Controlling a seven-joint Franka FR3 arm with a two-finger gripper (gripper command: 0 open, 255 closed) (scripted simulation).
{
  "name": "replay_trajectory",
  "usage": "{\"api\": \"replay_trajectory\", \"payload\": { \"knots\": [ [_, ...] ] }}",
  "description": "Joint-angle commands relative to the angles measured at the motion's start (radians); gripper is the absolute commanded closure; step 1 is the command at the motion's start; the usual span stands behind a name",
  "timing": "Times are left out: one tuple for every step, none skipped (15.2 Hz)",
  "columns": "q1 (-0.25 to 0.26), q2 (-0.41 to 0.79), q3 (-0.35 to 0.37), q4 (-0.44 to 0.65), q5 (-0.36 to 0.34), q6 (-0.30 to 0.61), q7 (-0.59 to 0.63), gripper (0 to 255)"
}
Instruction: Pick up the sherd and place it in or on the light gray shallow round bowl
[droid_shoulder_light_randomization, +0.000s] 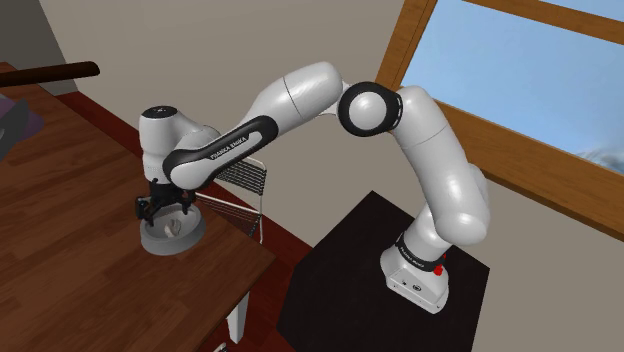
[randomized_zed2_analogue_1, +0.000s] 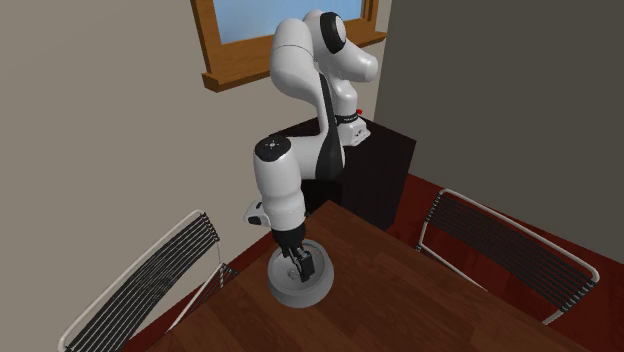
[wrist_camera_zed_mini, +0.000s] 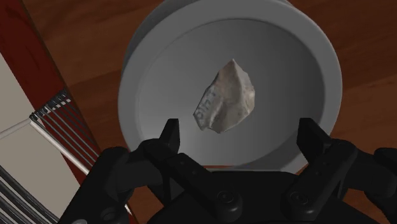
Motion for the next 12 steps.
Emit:
{"api": "replay_trajectory", "payload": {
  "knots": [
    [0.000,0.000,0.000,0.000,0.000,0.000,0.000,0],
    [-0.009,-0.024,0.008,-0.009,0.007,-0.016,-0.003,0],
    [-0.017,-0.048,0.016,-0.016,0.014,-0.032,-0.006,0],
    [-0.026,-0.070,0.024,-0.022,0.022,-0.050,-0.010,0],
    [-0.032,-0.088,0.031,-0.025,0.028,-0.064,-0.012,0],
    [-0.032,-0.088,0.031,-0.025,0.028,-0.064,-0.012,0],
    [-0.032,-0.088,0.031,-0.025,0.028,-0.064,-0.012,0],
    [-0.032,-0.088,0.031,-0.025,0.028,-0.064,-0.012,0],
    [-0.032,-0.088,0.031,-0.025,0.028,-0.064,-0.012,0],
    [-0.032,-0.088,0.031,-0.025,0.028,-0.064,-0.012,0],
    [-0.032,-0.088,0.031,-0.025,0.028,-0.064,-0.012,0],
    [-0.032,-0.088,0.031,-0.025,0.028,-0.064,-0.012,0]
  ]
}}
